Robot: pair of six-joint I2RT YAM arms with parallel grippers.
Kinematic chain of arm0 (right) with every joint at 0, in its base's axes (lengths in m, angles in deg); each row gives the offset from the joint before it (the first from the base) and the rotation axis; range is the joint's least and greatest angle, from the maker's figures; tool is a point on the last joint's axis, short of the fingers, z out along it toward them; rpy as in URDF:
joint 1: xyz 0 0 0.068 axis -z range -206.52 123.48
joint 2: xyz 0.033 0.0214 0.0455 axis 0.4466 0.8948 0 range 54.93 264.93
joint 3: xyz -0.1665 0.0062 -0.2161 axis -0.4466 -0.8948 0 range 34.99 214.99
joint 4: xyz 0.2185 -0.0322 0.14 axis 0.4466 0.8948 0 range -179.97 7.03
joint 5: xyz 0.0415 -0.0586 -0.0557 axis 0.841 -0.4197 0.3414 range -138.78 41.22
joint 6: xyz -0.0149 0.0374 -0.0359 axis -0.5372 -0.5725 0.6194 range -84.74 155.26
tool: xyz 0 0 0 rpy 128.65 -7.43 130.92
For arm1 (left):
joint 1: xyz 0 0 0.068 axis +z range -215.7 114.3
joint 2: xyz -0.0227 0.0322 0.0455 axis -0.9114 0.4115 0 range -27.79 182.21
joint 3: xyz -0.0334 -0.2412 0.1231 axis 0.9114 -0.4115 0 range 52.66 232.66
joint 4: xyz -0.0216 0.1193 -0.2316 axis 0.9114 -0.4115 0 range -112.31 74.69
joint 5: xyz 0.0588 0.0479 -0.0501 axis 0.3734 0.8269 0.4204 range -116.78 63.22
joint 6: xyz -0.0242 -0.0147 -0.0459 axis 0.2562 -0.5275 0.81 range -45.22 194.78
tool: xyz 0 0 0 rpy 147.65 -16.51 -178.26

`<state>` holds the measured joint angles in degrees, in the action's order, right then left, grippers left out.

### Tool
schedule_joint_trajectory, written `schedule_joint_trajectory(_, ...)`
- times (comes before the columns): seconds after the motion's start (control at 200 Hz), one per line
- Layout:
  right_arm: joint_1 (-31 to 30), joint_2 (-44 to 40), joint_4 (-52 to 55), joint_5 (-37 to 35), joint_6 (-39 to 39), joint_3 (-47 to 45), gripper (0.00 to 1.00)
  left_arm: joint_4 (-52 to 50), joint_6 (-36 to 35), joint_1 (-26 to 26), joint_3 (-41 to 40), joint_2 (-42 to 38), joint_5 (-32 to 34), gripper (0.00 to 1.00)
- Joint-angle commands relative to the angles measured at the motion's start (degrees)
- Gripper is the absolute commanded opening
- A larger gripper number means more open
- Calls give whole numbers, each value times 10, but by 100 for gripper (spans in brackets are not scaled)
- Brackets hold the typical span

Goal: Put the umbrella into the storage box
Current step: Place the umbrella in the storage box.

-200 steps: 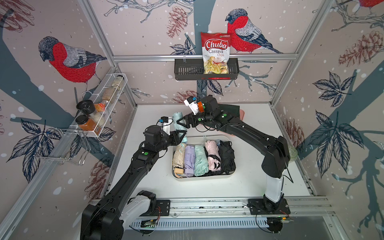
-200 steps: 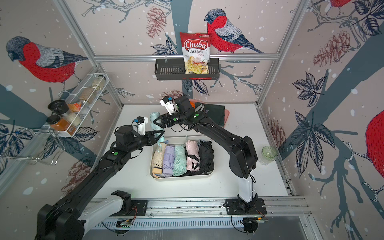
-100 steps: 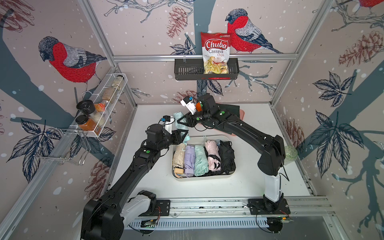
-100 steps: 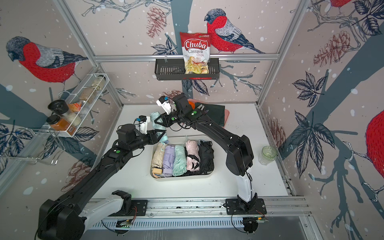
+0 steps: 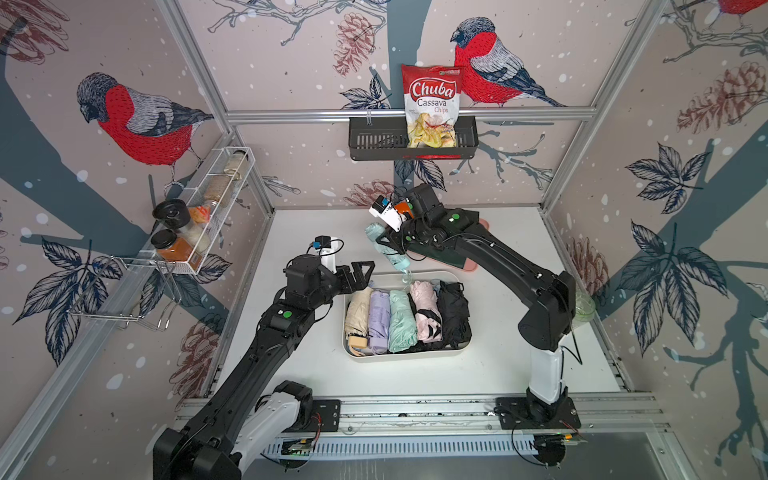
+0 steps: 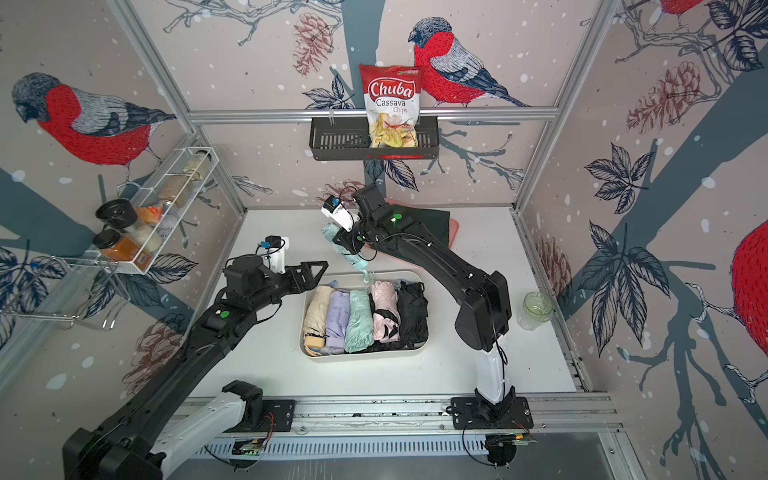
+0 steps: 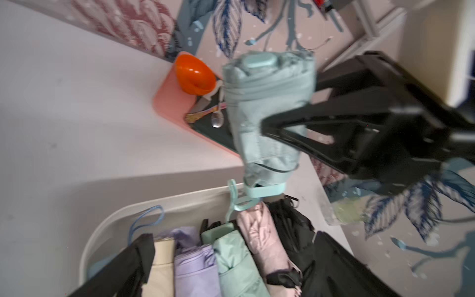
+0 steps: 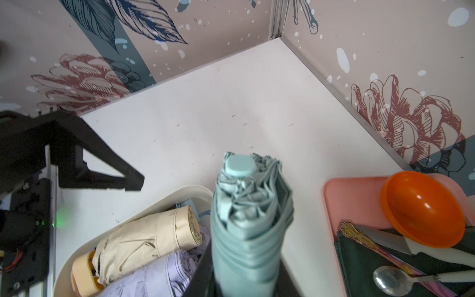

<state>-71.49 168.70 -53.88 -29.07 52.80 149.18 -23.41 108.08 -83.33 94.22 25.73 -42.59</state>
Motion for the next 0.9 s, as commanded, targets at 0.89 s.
schedule_joint_trajectory(0.89, -49, 98, 107, -155, 177, -17, 3, -25, 103, 80, -87, 84, 91, 99)
